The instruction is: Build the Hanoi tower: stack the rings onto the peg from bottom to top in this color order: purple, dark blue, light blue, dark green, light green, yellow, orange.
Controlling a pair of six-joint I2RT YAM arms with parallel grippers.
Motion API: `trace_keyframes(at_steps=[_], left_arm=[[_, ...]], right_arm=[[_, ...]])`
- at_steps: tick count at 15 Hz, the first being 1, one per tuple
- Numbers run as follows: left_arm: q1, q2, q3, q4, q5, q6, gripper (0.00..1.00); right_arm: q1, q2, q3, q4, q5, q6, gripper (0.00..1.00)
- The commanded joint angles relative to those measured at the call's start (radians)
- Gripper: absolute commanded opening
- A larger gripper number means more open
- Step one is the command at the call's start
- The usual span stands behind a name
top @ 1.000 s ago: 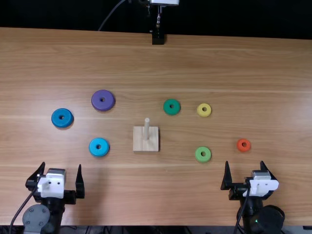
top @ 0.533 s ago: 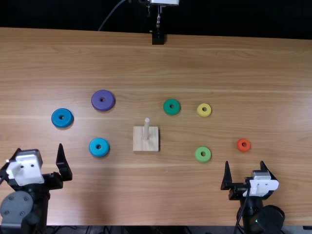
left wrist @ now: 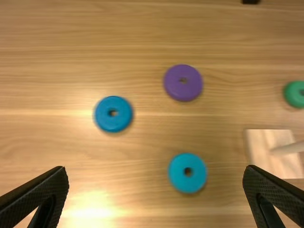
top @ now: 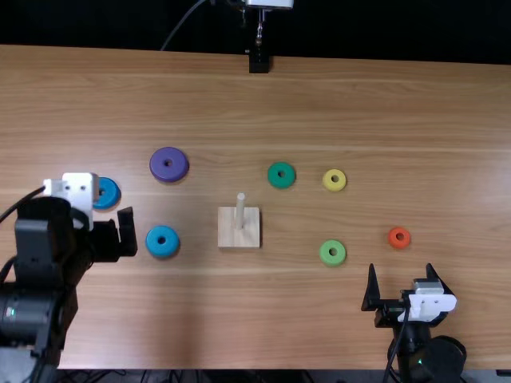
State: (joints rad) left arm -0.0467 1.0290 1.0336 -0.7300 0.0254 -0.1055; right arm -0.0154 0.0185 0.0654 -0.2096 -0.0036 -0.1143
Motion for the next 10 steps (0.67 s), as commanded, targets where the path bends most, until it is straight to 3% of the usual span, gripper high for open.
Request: trace_keyframes(at_steps=[1,2,5,6,10], left_arm=[[-0.012,0.098,0.063,-0.01,0.105,0.002,1.0],[-0.012,0.18,0.109,-0.028,0.115,0.012,1.0],[-0.021,0.404,0.266,-0.13,0.102,0.161,1.0],[-0.021,0.465,0.312,-0.137,0.102,0.185,1.0],[-0.028,0.715,0.47,-0.135,0.102,0.218,1.0]], right_arm=[[-0.004,-0.019,-0.05,-0.066,0.009,-0.004,1.0],[-0.004,-0.019,-0.05,-0.066,0.009,-0.004,1.0],[-0.004,-0.019,-0.05,-0.066,0.009,-0.004,1.0],[-0.004,-0.019,-0.05,-0.066,0.009,-0.004,1.0],[-0.004,-0.019,-0.05,-0.066,0.009,-0.004,1.0]])
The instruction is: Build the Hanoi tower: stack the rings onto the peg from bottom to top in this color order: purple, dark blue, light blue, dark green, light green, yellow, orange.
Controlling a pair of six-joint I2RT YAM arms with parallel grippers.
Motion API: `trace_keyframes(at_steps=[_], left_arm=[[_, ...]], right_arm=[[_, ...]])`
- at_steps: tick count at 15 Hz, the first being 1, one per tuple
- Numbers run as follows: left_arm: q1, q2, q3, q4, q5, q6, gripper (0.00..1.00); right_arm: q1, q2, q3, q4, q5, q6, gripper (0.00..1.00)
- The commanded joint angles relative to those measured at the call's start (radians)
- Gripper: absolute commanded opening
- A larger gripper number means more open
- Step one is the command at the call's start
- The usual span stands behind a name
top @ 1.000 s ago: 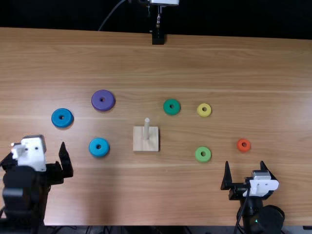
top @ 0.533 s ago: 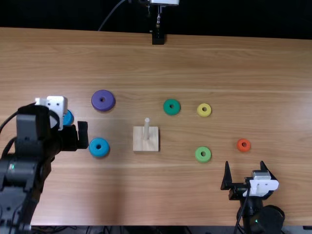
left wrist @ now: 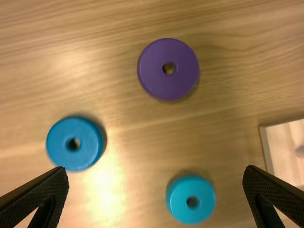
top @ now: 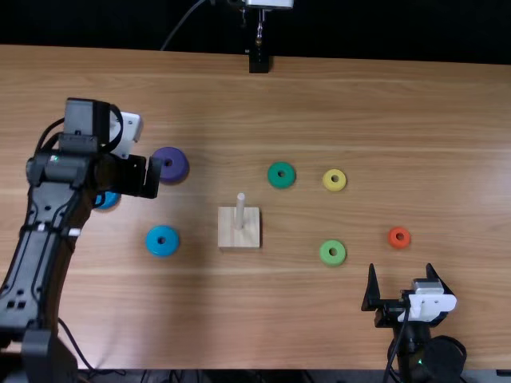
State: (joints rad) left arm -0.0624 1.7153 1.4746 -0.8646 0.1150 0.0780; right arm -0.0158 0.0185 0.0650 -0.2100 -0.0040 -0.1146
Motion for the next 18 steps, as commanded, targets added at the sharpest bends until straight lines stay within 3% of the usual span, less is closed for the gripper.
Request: trace_keyframes(at_steps=[1,4,18], left_arm=[[-0.037,0.09,0.062,-0.001,0.01,0.066,1.0],[-0.071,0.225,0.127,-0.001,0.008,0.124,1.0],[-0.082,0.494,0.279,0.075,0.027,0.126,1.0]], right_arm=[[-0.004,-0.019,-0.05,-0.065,0.01,-0.003,1.0],[-0.004,-0.019,-0.05,-0.065,0.01,-0.003,1.0],[-0.004,-0.019,-0.05,-0.065,0.01,-0.003,1.0]])
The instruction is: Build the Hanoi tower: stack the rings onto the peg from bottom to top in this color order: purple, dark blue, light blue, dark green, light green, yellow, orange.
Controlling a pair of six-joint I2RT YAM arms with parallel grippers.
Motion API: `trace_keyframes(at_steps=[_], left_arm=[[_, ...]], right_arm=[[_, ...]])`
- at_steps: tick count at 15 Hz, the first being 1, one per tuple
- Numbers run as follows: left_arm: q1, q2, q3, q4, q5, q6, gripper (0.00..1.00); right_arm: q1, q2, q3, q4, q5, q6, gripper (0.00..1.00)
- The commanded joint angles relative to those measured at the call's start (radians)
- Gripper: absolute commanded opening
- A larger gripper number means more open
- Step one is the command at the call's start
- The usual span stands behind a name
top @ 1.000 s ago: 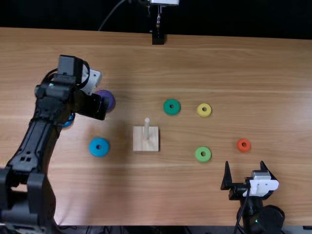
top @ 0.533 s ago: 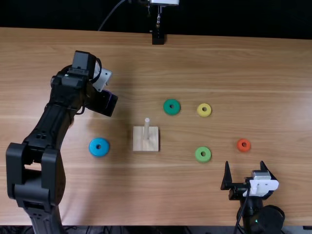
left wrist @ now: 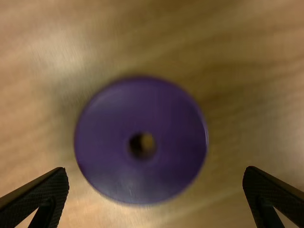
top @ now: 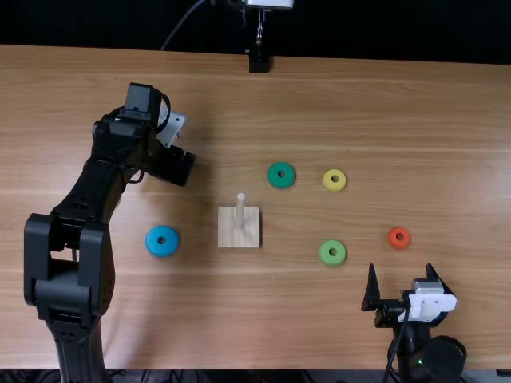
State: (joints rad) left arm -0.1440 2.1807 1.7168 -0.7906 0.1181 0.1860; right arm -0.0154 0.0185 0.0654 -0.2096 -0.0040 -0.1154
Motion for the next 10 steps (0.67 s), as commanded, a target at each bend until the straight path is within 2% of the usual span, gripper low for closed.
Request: trace_keyframes(at_steps=[1,10], left_arm=[[0.0,0.037,0.04,0.012,0.024,0.018,1.0],[0.006,0.082,0.044,0.016,0.024,0.02,1.0]], right_arm=[[-0.004,-0.019,-0.05,-0.066,0.01,-0.002,1.0],[-0.004,-0.019,-0.05,-0.066,0.01,-0.002,1.0]])
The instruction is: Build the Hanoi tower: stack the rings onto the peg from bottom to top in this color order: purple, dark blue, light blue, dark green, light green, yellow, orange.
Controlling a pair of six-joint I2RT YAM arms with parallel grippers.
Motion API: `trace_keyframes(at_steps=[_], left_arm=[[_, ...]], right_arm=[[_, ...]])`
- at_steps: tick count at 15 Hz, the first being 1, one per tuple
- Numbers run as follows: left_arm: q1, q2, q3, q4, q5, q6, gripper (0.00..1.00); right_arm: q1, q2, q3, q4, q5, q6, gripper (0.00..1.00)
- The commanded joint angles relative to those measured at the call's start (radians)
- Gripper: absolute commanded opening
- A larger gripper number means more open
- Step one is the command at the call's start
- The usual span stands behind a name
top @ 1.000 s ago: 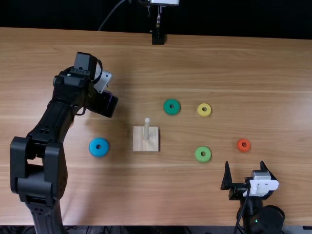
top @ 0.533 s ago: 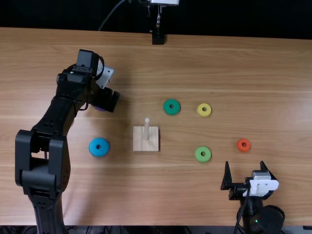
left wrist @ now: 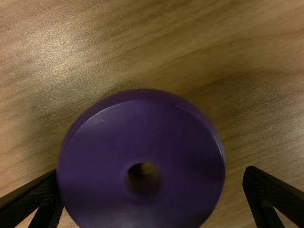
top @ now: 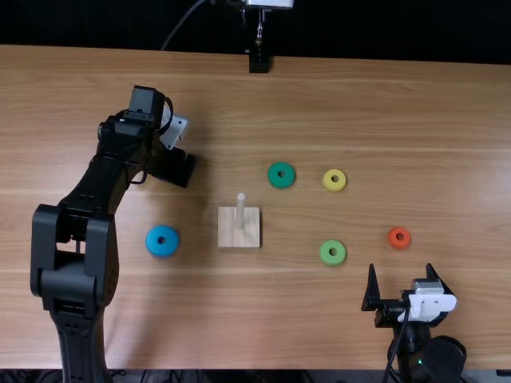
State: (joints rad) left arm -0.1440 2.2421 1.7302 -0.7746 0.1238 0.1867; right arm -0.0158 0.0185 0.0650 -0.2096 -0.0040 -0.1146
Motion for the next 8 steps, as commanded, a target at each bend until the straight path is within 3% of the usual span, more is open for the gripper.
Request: trace_keyframes(at_steps=[1,3,4,5,6,7,8], left_arm=[[0.007,0.022,0.038,-0.002,0.018,0.019,1.0],[0.009,0.022,0.037,-0.002,0.018,0.019,1.0],[0.009,0.022,0.037,0.0,0.02,0.019,0.6],[0.007,0.022,0.037,0.001,0.025,0.021,0.12],[0.009,0.022,0.032,0.031,0.044,0.021,0.0],[0.011,0.02,0.028,0.064,0.064,0.019,0.0],[0.011,0.02,0.028,0.073,0.06,0.021,0.0]], right_arm=[[-0.004,-0.019,-0.05,-0.066,0.01,-0.003,1.0],[-0.004,-0.019,-0.05,-0.066,0.01,-0.003,1.0],[-0.004,-0.019,-0.05,-0.066,0.01,-0.003,1.0],[-0.004,-0.019,-0.05,-0.066,0.01,-0.003,1.0],[-0.004,-0.019,-0.05,-0.066,0.01,-0.003,1.0],[-0.004,-0.019,-0.05,-0.066,0.01,-0.003,1.0],[-0.004,-0.019,-0.05,-0.066,0.01,-0.003,1.0]])
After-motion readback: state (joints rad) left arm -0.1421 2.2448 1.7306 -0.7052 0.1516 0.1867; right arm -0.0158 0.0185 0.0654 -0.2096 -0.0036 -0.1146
